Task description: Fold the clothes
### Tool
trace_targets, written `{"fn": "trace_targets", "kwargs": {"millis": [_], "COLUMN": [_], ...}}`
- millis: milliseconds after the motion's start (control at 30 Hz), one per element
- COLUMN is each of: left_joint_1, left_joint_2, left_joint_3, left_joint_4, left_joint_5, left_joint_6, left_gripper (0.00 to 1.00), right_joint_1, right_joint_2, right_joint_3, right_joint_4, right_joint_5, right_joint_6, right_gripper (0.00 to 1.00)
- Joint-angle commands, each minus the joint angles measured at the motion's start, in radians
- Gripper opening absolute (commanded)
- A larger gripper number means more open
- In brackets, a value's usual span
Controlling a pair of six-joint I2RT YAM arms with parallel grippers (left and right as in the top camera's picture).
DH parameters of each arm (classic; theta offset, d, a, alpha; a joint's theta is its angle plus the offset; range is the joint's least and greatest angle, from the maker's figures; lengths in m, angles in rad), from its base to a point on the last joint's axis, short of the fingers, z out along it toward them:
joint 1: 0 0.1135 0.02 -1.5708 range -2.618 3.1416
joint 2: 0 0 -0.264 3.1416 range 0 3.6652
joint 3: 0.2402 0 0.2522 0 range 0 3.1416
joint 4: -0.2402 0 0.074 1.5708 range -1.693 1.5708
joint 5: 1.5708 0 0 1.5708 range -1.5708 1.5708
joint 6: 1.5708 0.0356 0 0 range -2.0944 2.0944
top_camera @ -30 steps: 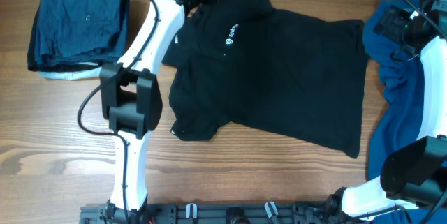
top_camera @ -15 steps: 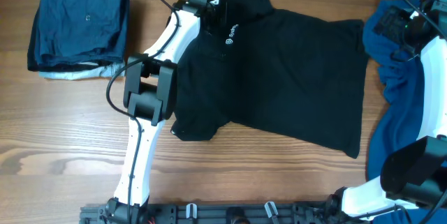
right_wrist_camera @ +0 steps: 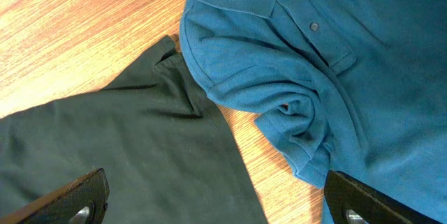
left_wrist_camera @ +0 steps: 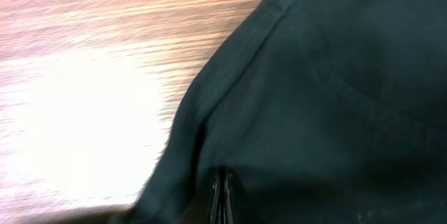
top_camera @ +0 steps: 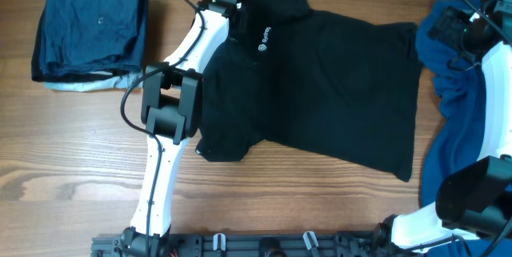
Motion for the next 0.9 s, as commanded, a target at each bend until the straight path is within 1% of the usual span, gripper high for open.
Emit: {"fn": "trace_targets", "kwargs": {"millis": [0, 100, 200, 300, 567, 633, 700, 733, 800, 867], "left_joint_1": [0.015, 0.015, 0.015, 0.025, 0.062, 0.062, 0.061, 0.061, 0.063, 0.071], "left_joint_2": [0.040, 0.039, 0.022, -0.031, -0.160, -0.235, -0.324, -0.377, -0.487, -0.576], "left_joint_3": [-0.023, -0.023, -0.023, -0.023, -0.022, -0.021, -0.021, -0.021, -0.021, -0.021], "left_joint_4": [-0.084, -0.133, -0.144, -0.152, -0.173, -0.166, -0.172, -0.189, -0.254, -0.328], "left_joint_5": [-0.139, -0.138, -0.159, -0.169, -0.164, -0.160, -0.123, -0.090, -0.047, -0.047], "left_joint_6": [-0.108, -0.190, -0.224, -0.288, -0.314, -0.314, -0.314, -0.314, -0.333, -0.352], "left_gripper": [0.04, 0.04, 0.04, 0.04, 0.04, 0.04, 0.04, 0.08, 0.10, 0.11], "right_joint_1": [-0.002, -0.002, -0.002, -0.002, -0.002, -0.002, -0.002, -0.002, -0.002, -0.002], "right_joint_2": [0.009, 0.009, 0.009, 0.009, 0.009, 0.009, 0.009, 0.009, 0.009, 0.009], "right_joint_3": [0.016, 0.016, 0.016, 0.016, 0.016, 0.016, 0.016, 0.016, 0.016, 0.016], "right_joint_4": [0.002, 0.002, 0.002, 0.002, 0.002, 0.002, 0.002, 0.002, 0.002, 0.002], "right_joint_5": [0.018, 0.018, 0.018, 0.018, 0.018, 0.018, 0.018, 0.018, 0.018, 0.018], "right_joint_6": [-0.019, -0.019, -0.019, -0.019, -0.019, -0.019, -0.019, -0.019, -0.019, -0.019], "right_gripper": [1.00, 1.00, 1.00, 1.00, 1.00, 1.00, 1.00, 1.00, 1.00, 1.00]}}
